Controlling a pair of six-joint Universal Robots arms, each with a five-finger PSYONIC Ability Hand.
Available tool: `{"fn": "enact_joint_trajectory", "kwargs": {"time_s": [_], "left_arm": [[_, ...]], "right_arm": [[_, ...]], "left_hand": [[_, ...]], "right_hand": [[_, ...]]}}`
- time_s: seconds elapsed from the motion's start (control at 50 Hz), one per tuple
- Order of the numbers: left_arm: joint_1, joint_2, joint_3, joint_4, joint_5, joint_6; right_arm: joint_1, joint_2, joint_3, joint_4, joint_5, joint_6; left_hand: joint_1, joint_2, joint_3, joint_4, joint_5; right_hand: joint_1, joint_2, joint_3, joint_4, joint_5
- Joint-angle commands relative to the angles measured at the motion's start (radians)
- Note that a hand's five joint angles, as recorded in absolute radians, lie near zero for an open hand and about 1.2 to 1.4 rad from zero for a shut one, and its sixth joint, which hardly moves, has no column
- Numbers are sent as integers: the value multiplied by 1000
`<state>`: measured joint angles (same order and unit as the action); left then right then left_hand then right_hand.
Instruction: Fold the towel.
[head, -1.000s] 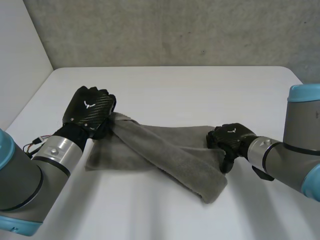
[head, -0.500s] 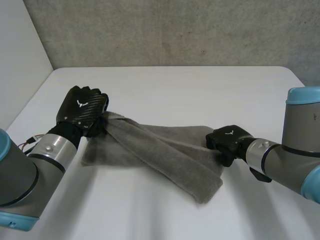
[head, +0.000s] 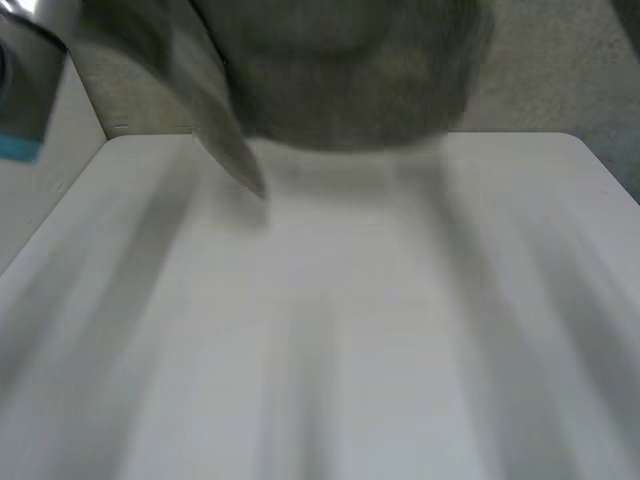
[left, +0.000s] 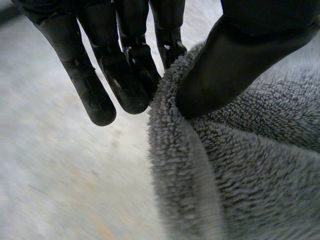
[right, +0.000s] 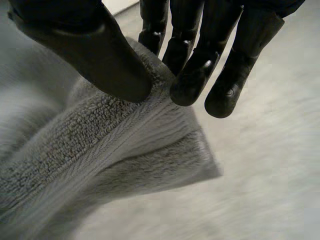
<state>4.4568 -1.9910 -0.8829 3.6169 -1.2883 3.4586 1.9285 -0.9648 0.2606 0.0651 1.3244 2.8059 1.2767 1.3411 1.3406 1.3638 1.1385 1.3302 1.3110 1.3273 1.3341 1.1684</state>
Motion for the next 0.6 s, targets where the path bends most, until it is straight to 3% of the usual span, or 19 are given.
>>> {"fn": "enact_joint_trajectory", "kwargs": {"time_s": [0.02,0.16,0.2,0.26,0.3,0.44,0.54,0.58,0.6], "left_arm": [[1,30,-130,-14,-16,-50],[15,69,-468,5,4,-47],[32,60,-617,49,50,-42],[36,49,-686,81,78,-35],[45,17,-801,159,116,8],[70,-51,-912,252,121,152],[71,-106,-919,259,118,240],[71,-143,-909,262,115,264],[71,-143,-909,262,115,264]], "right_arm": [[10,37,69,90,90,-22],[-2,-11,416,111,2,-42],[-5,-25,605,75,-13,-97],[-5,-26,694,48,-21,-135],[-5,-31,861,6,-17,-215],[-8,-58,1095,-91,-13,-282],[-9,-92,1197,-134,-19,-284],[-9,-103,1218,-137,-21,-282],[-9,-112,1236,-139,-21,-281]], "left_hand": [[120,55,56,32,83],[120,55,56,32,83],[120,55,56,32,83],[120,55,56,32,83],[120,55,56,32,83],[88,23,24,1,51],[-221,-285,-284,-308,-257],[-697,-761,-761,-784,-733],[-699,-763,-763,-786,-735]], "right_hand": [[66,85,69,62,53],[66,85,69,62,53],[66,85,69,62,53],[66,85,69,62,53],[66,85,69,62,53],[66,85,69,62,53],[66,85,69,62,53],[66,85,69,62,53],[66,85,69,62,53]]}}
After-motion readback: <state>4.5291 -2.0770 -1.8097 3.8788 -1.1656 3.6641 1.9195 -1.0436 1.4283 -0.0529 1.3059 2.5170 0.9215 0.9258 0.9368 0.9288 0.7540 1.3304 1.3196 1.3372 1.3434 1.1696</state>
